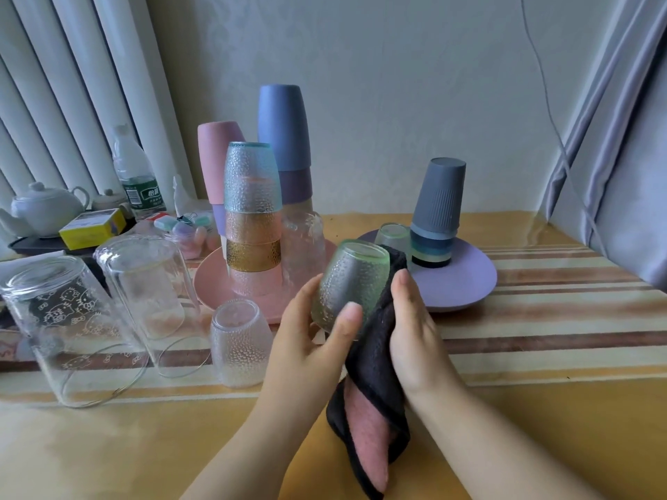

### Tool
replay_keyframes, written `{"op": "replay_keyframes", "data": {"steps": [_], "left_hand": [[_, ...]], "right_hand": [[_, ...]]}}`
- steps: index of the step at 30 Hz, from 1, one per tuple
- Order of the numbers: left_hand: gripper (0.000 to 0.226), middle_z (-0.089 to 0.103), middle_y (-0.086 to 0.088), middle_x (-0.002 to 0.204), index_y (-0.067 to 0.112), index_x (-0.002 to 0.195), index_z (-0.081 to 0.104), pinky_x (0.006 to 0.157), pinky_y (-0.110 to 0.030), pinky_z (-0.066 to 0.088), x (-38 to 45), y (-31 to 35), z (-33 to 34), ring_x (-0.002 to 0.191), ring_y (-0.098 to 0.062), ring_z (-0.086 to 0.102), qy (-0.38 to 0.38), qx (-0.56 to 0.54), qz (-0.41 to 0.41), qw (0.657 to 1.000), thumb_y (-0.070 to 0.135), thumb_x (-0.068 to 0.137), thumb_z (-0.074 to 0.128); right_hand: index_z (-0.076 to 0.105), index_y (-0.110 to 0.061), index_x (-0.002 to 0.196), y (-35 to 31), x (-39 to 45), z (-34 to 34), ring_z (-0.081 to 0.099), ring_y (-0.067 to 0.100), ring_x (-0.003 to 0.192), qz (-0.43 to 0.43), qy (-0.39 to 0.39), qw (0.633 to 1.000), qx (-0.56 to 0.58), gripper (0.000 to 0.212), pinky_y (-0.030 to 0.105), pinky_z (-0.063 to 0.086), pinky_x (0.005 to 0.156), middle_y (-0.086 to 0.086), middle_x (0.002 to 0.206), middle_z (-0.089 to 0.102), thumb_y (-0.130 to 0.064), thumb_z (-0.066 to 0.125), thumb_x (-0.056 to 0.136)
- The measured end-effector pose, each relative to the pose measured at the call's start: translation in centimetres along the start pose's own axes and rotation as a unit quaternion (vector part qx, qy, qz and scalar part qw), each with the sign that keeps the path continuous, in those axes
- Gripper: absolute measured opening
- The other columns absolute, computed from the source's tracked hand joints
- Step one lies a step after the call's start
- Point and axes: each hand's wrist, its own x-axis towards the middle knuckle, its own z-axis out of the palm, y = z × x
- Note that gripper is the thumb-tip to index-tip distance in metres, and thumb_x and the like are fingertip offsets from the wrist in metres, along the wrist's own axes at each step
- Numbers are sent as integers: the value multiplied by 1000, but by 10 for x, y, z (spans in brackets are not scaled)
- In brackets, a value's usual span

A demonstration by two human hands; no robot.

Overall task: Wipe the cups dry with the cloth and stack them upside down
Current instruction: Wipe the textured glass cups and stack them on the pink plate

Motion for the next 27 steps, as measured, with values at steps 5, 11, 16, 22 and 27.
{"op": "replay_keyframes", "data": {"steps": [5,11,16,22,27], "left_hand": [[39,72,10,111,29,119,60,88,-24,51,5,5,-8,107,-4,66,-65,-6,4,998,50,86,66],[52,70,-7,118,13,118,67,101,-36,47,6,8,-13,115,-21,64,-153,-142,-96,973,52,84,59],[64,68,-9,123,22,123,65,86,-30,55,11,9,-15,107,-20,68,-170,-271,-173,931,62,75,53],[54,69,-15,96,12,97,61,77,-33,58,11,5,-9,86,-26,69,31,-129,-123,984,60,73,65],[23,69,21,86,34,97,60,69,-6,45,2,8,-4,78,11,61,64,31,34,997,54,86,58]], "right_hand": [[52,-36,114,0,-2,1,43,-22,113,-33,-28,999,2,32,4,30,99,-28,120,54,-51,33,94],[77,-25,90,-11,6,-12,65,11,103,54,-88,980,170,39,29,49,93,-2,103,72,-45,43,92],[69,-17,111,-7,6,-4,63,12,107,97,-137,957,238,40,23,50,92,2,114,68,-40,44,90],[69,-18,107,-4,6,-3,58,11,116,35,-63,982,177,42,34,40,107,-1,118,67,-48,46,89],[50,-21,132,-3,1,3,41,4,131,-20,-11,1000,5,62,35,26,115,-9,136,52,-60,35,86]]}}
